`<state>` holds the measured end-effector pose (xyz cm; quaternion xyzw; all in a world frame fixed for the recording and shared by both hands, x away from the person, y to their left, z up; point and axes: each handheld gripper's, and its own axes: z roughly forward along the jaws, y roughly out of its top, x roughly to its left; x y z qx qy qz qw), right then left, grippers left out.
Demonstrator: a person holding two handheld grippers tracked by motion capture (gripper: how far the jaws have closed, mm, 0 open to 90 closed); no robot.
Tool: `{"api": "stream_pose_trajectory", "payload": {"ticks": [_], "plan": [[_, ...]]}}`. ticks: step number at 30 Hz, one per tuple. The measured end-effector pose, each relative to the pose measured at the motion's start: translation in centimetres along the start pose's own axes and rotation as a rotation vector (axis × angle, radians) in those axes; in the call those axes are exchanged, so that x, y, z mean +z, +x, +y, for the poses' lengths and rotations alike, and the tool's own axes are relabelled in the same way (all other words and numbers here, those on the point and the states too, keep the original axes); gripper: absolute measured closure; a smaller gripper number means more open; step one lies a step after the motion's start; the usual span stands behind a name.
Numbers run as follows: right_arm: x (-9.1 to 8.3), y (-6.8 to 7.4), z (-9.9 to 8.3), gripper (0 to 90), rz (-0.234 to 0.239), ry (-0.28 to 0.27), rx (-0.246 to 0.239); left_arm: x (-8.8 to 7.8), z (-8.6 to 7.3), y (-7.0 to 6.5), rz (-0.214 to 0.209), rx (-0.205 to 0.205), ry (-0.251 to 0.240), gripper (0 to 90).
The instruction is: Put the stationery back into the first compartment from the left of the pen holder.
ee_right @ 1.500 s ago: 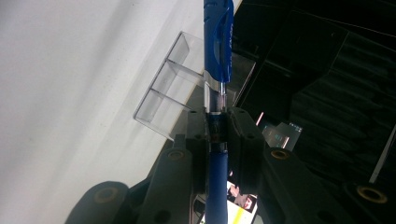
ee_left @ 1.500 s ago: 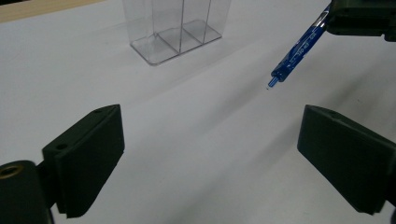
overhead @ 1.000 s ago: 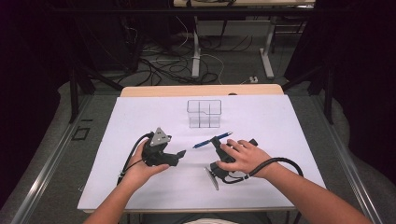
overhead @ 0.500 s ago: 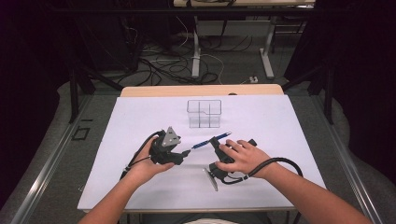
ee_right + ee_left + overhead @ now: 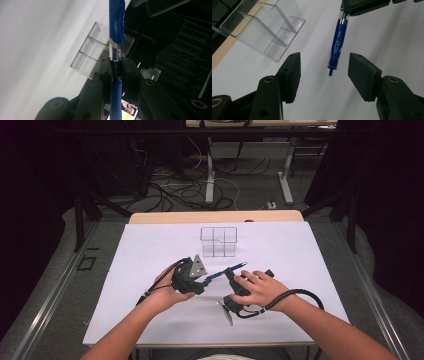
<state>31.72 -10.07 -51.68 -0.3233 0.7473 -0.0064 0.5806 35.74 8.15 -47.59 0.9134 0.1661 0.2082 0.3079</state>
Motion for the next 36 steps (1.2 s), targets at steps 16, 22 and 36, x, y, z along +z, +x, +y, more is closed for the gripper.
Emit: {"api": "stream_pose_trajectory", "payload": {"ticks": [16,22,36], "plan": [[0.1,0.1,0.5,79.4,-0.002,-0.006,-0.003,1.6,1.5,-0.8,-0.018,0.008,0.032,57.4],[0.1,0.2,0.7,79.4,-0.009,-0.018,0.003,2.3,2.0,-1.2,-0.023,0.021,0.049,63.3],[0.1,0.2,1.2,79.3,-0.002,-0.025,-0.018,2.9,2.5,-1.7,-0.015,0.044,0.087,75.9]]}}
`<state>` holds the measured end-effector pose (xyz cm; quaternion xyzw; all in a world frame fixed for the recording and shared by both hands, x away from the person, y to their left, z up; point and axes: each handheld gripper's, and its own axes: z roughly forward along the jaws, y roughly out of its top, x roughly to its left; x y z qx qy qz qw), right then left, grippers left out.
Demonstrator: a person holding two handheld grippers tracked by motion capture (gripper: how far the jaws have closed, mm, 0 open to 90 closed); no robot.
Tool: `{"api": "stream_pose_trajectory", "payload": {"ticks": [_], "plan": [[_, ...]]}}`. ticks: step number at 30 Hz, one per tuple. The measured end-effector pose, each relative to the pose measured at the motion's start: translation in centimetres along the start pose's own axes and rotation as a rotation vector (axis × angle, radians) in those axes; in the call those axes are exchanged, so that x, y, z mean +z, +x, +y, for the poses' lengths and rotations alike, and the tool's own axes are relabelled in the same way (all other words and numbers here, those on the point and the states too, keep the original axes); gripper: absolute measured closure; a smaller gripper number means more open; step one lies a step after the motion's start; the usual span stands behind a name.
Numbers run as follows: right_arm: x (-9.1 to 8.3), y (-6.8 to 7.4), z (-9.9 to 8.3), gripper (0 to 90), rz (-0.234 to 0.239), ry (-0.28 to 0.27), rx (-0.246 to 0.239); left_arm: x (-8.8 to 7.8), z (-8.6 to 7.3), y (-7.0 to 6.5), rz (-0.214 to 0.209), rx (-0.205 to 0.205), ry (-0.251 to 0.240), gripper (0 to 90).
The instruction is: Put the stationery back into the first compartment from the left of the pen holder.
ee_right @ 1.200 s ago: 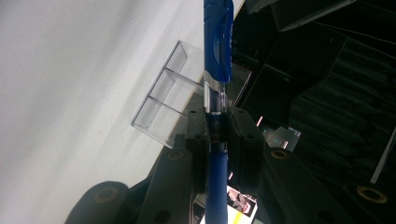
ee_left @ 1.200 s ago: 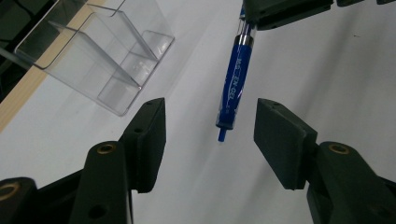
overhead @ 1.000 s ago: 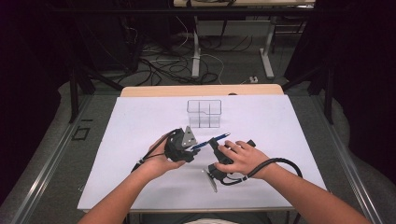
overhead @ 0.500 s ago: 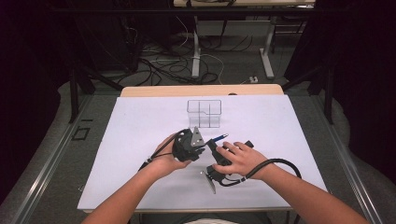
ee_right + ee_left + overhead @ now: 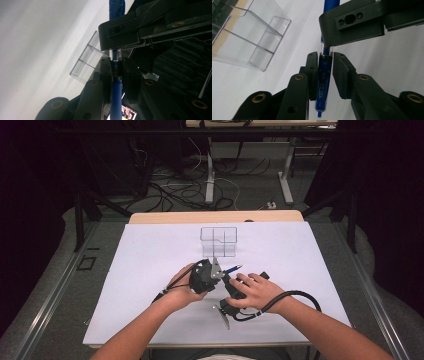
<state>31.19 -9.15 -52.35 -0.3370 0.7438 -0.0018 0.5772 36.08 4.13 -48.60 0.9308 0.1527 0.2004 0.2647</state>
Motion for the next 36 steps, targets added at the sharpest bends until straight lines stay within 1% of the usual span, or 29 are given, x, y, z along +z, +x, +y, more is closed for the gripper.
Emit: {"api": "stream_pose_trajectory", "payload": {"ticks": [1,3,4,5,6,11,12,13,14,15,16,17,18,19,20,21,22,23,24,25,26,27,28,30,31,32,33,34,36], "plan": [[0.0,0.0,0.0,79.3,0.001,0.0,-0.002,0.0,0.0,0.1,-0.004,0.006,0.011,76.6],[0.1,0.0,0.1,79.3,-0.003,-0.012,-0.004,0.0,0.0,0.0,0.004,0.009,0.017,77.3],[0.1,0.0,0.2,79.3,-0.002,-0.006,0.003,0.0,0.0,0.0,0.006,0.011,0.012,77.5],[0.1,0.0,0.2,79.3,0.001,0.0,-0.001,0.0,0.0,0.0,0.007,0.011,0.015,77.6],[0.1,0.0,0.2,79.3,0.002,0.0,-0.001,0.0,0.0,0.1,0.009,0.021,0.024,77.7],[0.2,-0.1,0.2,79.0,0.004,0.001,-0.005,0.0,0.0,0.1,0.008,0.026,0.03,78.5],[0.2,-0.1,0.2,78.8,0.005,0.0,-0.008,0.1,0.0,0.0,0.01,0.024,0.021,78.6],[0.2,-0.1,0.3,78.6,0.007,0.003,0.005,0.1,0.0,0.0,0.009,0.022,0.026,78.7],[0.2,-0.1,0.3,78.3,0.009,0.001,0.004,0.1,0.0,0.1,0.006,0.022,0.031,78.7],[0.2,-0.2,0.3,77.8,0.009,0.003,0.004,0.1,0.0,0.2,0.006,0.019,0.039,78.8],[0.3,-0.2,0.3,76.7,0.01,0.005,0.007,0.2,-0.1,0.2,0.009,0.012,0.028,78.8],[0.3,-0.2,0.3,75.4,0.011,0.001,0.009,0.1,0.0,0.3,0.003,0.003,0.039,78.8],[0.4,-0.2,0.3,74.0,0.011,-0.001,0.005,0.2,-0.1,0.3,0.002,-0.01,0.031,78.8],[0.4,-0.2,0.3,72.8,0.014,0.0,0.009,0.2,-0.1,0.4,0.004,-0.005,0.035,78.8],[0.4,-0.2,0.3,71.6,0.014,-0.002,0.012,0.2,-0.2,0.5,0.004,-0.017,0.033,78.8],[0.5,-0.3,0.3,70.0,0.014,-0.005,0.013,0.2,-0.2,0.6,-0.002,-0.021,0.04,78.8],[0.5,-0.3,0.4,68.5,0.01,-0.012,0.003,0.2,-0.2,0.6,-0.004,-0.032,0.04,78.8],[0.5,-0.3,0.4,67.3,0.009,-0.009,0.011,0.2,-0.2,0.7,-0.004,-0.037,0.037,78.8],[0.5,-0.3,0.4,66.3,0.011,-0.004,0.012,0.3,-0.3,0.7,-0.001,-0.039,0.031,78.8],[0.4,-0.3,0.5,65.0,0.015,0.003,0.011,0.3,-0.4,0.8,-0.004,-0.05,0.029,78.8],[0.4,-0.3,0.5,63.9,0.017,0.009,0.011,0.3,-0.4,1.0,-0.007,-0.046,0.035,78.8],[0.5,-0.4,0.4,62.6,0.016,0.003,-0.002,0.2,-0.4,1.0,-0.003,-0.061,0.044,78.8],[0.5,-0.3,0.4,60.8,0.013,0.003,0.013,0.3,-0.5,1.0,-0.003,-0.065,0.03,78.8],[0.6,-0.3,0.3,57.3,0.005,0.006,0.027,0.3,-0.6,1.2,-0.003,-0.076,0.033,78.8],[0.6,-0.4,0.2,56.1,-0.001,-0.001,0.015,0.3,-0.6,1.2,0.0,-0.079,0.036,78.8],[0.6,-0.3,0.2,54.6,-0.002,0.006,0.029,0.3,-0.7,1.3,-0.001,-0.083,0.034,78.8],[0.6,-0.3,0.2,53.6,-0.008,0.01,0.031,0.3,-0.7,1.4,-0.003,-0.087,0.04,78.8],[0.7,-0.4,0.1,52.9,-0.003,0.012,0.029,0.3,-0.7,1.5,-0.001,-0.094,0.04,78.8],[0.7,-0.3,0.0,52.0,0.009,0.017,0.061,0.3,-0.8,1.7,0.007,-0.101,0.038,78.8]]}}
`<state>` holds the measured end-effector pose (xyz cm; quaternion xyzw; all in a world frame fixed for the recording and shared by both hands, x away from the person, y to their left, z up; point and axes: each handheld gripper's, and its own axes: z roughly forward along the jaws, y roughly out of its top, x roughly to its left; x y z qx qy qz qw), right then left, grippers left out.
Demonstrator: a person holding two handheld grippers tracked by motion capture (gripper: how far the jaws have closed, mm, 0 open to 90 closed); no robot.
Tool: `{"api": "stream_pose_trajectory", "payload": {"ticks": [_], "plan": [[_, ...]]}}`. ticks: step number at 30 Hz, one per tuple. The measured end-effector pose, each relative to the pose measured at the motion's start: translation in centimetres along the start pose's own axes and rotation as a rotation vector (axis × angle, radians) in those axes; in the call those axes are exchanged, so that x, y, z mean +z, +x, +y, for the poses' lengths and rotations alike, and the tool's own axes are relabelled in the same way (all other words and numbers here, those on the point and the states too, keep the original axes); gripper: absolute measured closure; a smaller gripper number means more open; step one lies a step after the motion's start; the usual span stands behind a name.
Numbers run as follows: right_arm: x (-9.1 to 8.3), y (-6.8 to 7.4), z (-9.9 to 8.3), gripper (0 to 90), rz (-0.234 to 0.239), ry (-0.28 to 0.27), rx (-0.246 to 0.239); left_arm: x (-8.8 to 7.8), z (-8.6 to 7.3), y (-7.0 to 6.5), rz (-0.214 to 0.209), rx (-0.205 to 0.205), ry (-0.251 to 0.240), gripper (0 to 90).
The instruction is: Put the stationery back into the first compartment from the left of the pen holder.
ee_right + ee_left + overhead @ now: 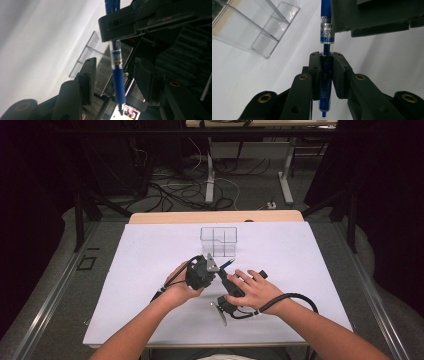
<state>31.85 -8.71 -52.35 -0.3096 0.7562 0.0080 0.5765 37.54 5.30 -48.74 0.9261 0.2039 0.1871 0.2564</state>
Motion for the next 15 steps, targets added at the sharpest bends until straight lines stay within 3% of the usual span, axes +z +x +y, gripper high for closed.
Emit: {"api": "stream_pose_trajectory", "payload": {"ticks": [5,7,13,15], "plan": [[0.1,0.4,-0.3,49.5,0.004,0.02,0.016,0.0,-0.1,0.4,-0.001,-0.024,-0.009,78.8],[0.1,0.5,-0.5,48.0,0.028,0.014,0.057,0.0,-0.2,0.6,0.003,-0.032,-0.006,78.8],[0.1,0.8,-1.2,48.2,0.042,0.054,0.107,-0.1,-0.3,1.2,0.004,-0.06,-0.008,78.9],[0.2,0.9,-1.5,47.8,0.05,0.048,0.159,-0.1,-0.4,1.3,0.006,-0.074,-0.013,78.8]]}}
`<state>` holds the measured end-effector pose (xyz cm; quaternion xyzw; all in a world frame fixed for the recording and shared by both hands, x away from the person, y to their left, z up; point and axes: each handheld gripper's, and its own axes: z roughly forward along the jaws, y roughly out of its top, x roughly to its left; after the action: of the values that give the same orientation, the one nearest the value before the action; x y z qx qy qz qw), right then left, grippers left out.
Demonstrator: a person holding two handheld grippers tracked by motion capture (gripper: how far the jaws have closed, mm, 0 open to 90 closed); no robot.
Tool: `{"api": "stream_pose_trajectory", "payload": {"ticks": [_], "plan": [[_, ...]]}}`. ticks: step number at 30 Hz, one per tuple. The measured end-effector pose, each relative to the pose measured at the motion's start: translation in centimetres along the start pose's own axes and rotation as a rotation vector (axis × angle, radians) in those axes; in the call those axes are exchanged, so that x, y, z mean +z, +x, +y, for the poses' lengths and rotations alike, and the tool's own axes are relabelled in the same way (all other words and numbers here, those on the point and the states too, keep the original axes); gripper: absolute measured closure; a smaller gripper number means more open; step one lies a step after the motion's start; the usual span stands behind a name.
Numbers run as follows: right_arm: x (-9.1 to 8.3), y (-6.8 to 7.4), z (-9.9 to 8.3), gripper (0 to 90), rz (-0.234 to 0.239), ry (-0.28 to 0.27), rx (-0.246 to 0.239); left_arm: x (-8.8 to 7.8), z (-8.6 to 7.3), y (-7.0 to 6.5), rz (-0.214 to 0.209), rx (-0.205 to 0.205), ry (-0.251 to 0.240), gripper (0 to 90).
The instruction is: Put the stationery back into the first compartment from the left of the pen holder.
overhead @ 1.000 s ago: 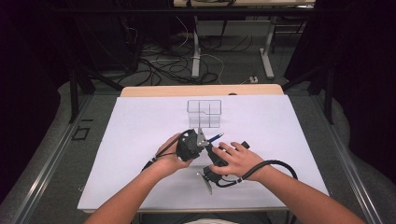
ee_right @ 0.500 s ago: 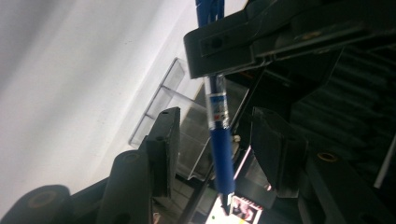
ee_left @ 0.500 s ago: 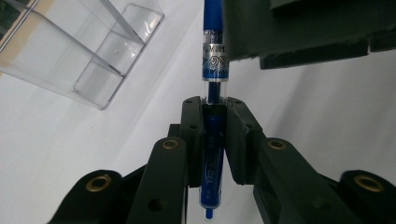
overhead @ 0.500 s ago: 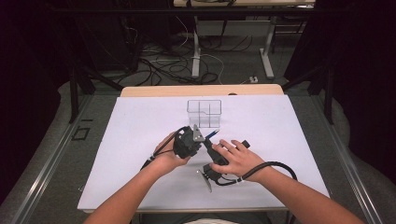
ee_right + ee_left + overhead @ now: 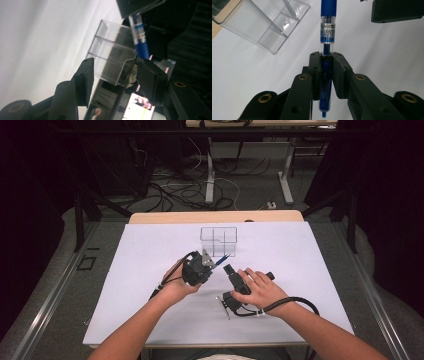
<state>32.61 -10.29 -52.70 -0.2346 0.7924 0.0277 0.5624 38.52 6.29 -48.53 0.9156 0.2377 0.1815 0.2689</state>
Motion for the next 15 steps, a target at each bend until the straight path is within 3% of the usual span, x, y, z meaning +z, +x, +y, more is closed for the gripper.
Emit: {"api": "stream_pose_trajectory", "payload": {"ticks": [2,4,7,11,14,15], "plan": [[0.1,0.0,-0.3,48.7,-0.007,0.006,0.053,0.0,0.0,0.2,-0.002,-0.008,-0.008,78.8],[0.2,-0.2,-0.7,49.9,0.035,0.016,0.062,-0.1,0.0,0.3,-0.003,-0.019,-0.011,78.9],[0.4,-0.1,-1.0,47.2,0.043,0.002,0.096,-0.1,0.0,0.5,-0.006,-0.039,-0.025,78.9],[0.5,0.3,-1.3,41.0,0.085,0.027,0.222,-0.3,0.0,0.9,-0.006,-0.065,-0.037,78.9],[0.8,0.2,-1.6,34.5,0.082,0.017,0.26,-0.4,-0.1,1.4,-0.016,-0.081,-0.051,78.9],[0.9,0.3,-1.7,32.1,0.093,0.017,0.299,-0.4,-0.1,1.4,-0.013,-0.101,-0.056,78.8]]}}
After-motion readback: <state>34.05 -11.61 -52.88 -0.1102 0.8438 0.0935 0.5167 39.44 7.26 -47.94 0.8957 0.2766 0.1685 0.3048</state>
